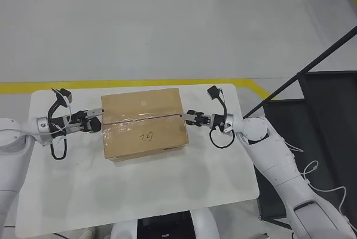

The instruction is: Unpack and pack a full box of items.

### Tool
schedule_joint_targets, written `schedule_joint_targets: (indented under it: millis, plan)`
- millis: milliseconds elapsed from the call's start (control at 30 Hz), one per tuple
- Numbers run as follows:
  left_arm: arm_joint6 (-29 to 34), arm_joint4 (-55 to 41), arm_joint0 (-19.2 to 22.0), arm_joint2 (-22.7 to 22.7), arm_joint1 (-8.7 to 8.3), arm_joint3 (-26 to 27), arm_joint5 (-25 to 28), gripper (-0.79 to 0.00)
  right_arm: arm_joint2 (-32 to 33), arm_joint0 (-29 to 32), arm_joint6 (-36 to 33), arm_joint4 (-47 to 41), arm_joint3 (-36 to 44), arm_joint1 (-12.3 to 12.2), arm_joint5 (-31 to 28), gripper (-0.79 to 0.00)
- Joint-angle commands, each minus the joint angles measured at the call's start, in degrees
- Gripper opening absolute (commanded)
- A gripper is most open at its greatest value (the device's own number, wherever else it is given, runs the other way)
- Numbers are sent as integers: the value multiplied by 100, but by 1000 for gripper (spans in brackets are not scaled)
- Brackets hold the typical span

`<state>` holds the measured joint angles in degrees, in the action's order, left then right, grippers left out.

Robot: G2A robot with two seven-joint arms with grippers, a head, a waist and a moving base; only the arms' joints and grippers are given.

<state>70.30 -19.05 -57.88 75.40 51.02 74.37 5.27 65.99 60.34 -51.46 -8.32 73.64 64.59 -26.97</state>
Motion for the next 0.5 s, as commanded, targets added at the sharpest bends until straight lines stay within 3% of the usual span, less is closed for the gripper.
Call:
schedule_joint_targets:
  millis: [0, 467]
  plan:
    - [-12, -1, -13, -33, 5, -56, -7, 0, 6, 0, 0, -11, -9, -3, -5, 0]
    - [-75, -156, 326, -518, 150, -660, 208, 0, 58, 43, 27, -21, -18, -32, -19, 0]
